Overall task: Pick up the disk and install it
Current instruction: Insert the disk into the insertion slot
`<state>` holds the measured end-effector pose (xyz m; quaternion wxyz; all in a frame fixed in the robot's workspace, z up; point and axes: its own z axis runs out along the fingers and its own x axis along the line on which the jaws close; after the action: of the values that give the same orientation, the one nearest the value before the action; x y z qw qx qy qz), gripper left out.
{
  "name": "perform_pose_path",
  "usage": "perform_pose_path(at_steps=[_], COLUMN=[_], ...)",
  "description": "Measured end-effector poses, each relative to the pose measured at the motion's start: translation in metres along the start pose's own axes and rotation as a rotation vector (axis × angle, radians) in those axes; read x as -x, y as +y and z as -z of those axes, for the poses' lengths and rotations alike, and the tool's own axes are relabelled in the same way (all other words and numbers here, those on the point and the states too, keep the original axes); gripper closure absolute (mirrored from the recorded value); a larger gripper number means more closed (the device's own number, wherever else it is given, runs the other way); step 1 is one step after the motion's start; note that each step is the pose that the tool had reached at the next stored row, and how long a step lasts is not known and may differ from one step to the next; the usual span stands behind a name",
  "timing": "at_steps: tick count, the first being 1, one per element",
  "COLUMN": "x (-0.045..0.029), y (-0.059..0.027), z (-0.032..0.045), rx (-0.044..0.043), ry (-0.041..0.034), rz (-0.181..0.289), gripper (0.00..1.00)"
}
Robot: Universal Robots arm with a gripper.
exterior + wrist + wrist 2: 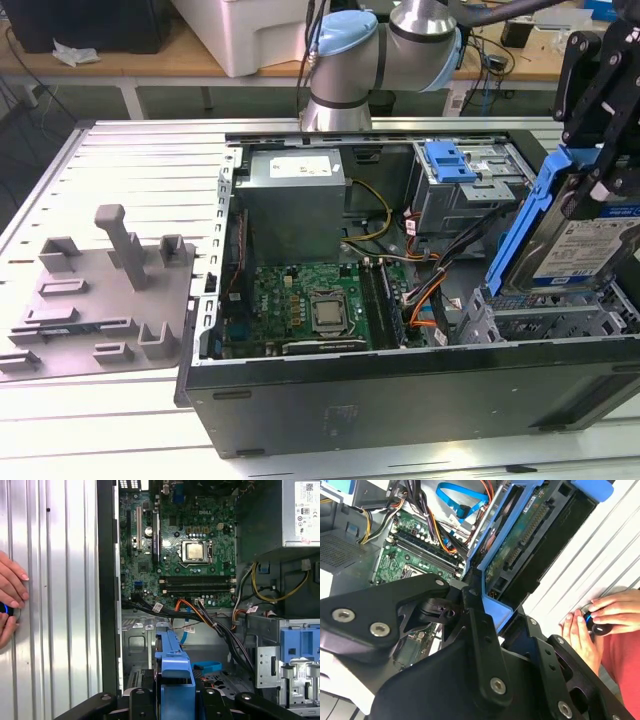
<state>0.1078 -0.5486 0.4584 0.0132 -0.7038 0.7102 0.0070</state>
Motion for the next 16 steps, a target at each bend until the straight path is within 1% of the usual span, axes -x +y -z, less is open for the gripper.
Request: perform_pose_path(at_steps=[10, 13, 14, 16], x=[0.0000, 0.0001, 0.0002, 0.0003], y=[-0.0001, -0.0014, -0.0025, -0.0029], z=[0.0001, 0.0001, 0.0001, -0.0001], rx=[0.0004, 0.0025, 0.0059, 0.0092], ry=[0.0006, 0.0019, 0.0037, 0.0050], rz=[0.000, 0.000, 0.000, 0.001], gripper=[0.63, 0.63, 0.63, 0.63])
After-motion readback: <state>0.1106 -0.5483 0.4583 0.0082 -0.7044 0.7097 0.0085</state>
